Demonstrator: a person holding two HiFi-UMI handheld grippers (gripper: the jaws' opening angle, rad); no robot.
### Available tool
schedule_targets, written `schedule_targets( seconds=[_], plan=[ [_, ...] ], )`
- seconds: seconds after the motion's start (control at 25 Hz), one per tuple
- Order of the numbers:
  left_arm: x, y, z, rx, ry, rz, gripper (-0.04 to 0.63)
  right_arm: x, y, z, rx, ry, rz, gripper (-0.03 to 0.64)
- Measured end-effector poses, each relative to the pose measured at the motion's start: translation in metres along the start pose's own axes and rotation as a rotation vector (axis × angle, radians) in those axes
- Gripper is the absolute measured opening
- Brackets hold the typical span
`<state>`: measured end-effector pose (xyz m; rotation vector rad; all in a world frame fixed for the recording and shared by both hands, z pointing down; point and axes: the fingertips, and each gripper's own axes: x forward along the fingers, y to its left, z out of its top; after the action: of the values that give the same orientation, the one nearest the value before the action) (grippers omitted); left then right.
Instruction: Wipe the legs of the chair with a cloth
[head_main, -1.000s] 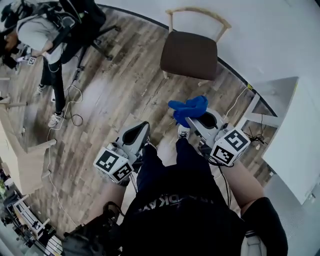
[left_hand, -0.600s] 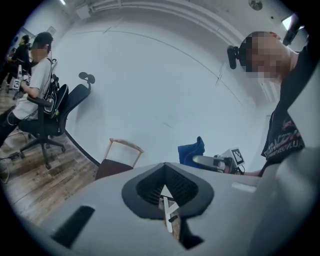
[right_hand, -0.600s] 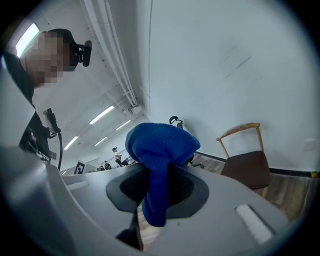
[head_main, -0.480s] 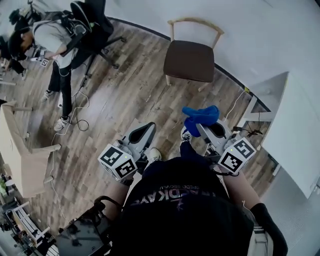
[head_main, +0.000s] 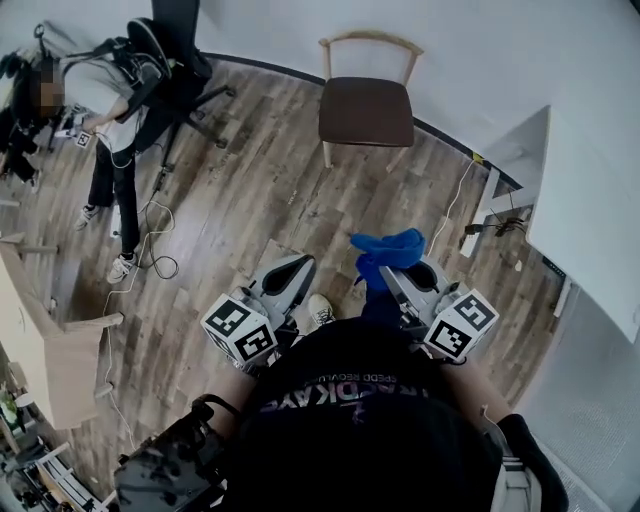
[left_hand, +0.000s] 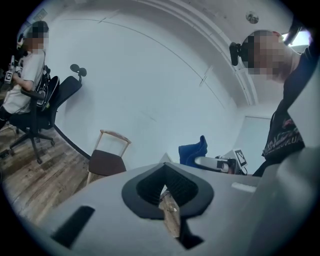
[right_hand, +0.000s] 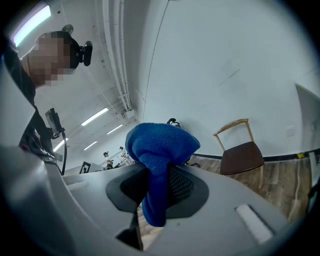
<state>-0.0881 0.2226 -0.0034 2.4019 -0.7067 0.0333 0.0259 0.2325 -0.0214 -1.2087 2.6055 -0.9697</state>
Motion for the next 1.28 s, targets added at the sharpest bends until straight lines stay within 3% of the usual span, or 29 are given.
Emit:
schedule_targets(
  seconds=[0.36,0.76,1.28],
  plan=[
    [-0.044,-0.026,-0.035,0.017,0.067,-0.097,0.005,-0.025,0.053,-0.049,0.012,-0.030,-0.043,0.086],
    [-0.047,-0.042,-0.036,0.035,0.047,-0.150,0.005,-0.038,0.067,-0.052,-0.028,-0.040,-0.056,0.084],
    [-0.042,-0.038,-0.030,0.068,0.060,-0.136,0.005,-0.027,0.062,-0.047,-0.021,-0.025,-0.040,0.084]
  ],
)
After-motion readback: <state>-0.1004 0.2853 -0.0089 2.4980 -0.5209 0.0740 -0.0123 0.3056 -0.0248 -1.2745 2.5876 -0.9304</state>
